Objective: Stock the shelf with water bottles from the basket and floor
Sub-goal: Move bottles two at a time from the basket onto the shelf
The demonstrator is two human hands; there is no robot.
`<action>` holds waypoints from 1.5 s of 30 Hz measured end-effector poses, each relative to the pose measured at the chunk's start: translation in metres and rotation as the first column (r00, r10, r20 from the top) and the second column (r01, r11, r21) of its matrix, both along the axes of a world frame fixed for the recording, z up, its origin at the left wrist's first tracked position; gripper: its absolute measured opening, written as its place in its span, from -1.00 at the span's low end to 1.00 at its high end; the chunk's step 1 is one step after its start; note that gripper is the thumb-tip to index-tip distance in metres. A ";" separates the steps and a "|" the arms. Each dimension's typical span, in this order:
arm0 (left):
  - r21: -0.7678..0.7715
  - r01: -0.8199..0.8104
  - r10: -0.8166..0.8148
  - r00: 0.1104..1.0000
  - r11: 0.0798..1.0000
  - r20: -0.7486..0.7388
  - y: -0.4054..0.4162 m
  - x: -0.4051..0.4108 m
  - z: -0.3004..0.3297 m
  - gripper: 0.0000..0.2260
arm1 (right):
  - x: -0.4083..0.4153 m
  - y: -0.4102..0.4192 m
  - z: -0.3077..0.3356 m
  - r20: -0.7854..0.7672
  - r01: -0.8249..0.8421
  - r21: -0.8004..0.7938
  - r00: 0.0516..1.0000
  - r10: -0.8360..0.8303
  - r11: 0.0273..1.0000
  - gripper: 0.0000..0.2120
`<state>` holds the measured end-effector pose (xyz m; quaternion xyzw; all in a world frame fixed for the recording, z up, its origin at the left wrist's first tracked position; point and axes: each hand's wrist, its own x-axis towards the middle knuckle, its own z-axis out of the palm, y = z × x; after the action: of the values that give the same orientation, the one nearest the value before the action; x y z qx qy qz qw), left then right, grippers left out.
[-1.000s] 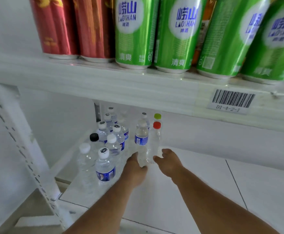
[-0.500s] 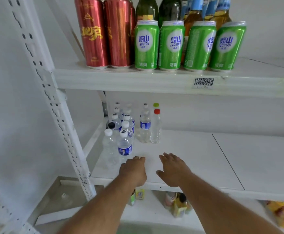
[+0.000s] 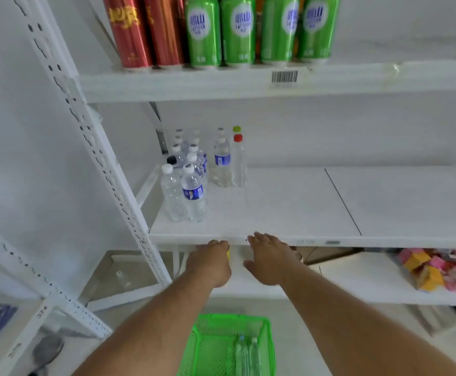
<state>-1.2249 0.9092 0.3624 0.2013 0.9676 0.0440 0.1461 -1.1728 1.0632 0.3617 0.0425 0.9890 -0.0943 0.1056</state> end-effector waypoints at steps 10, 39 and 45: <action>-0.054 0.016 -0.008 0.991 0.998 0.132 -0.037 0.070 -0.055 -0.46 | 0.079 -0.029 -0.058 0.127 0.079 -0.095 0.990 -0.067 0.992 -0.35; -0.013 -0.164 0.138 0.786 0.986 0.602 -0.128 0.027 -0.277 -0.36 | 0.084 -0.075 -0.268 0.541 0.503 -0.145 0.761 -0.357 0.852 -0.44; -0.031 -0.241 0.207 0.756 0.970 0.621 -0.097 0.014 -0.329 -0.39 | 0.057 -0.037 -0.335 0.583 0.523 -0.184 0.740 -0.336 0.832 -0.45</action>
<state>-1.2109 0.8119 0.0330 0.0621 0.8813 0.1496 0.4439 -1.1160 1.0262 0.0271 0.2784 0.8519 -0.2683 0.3532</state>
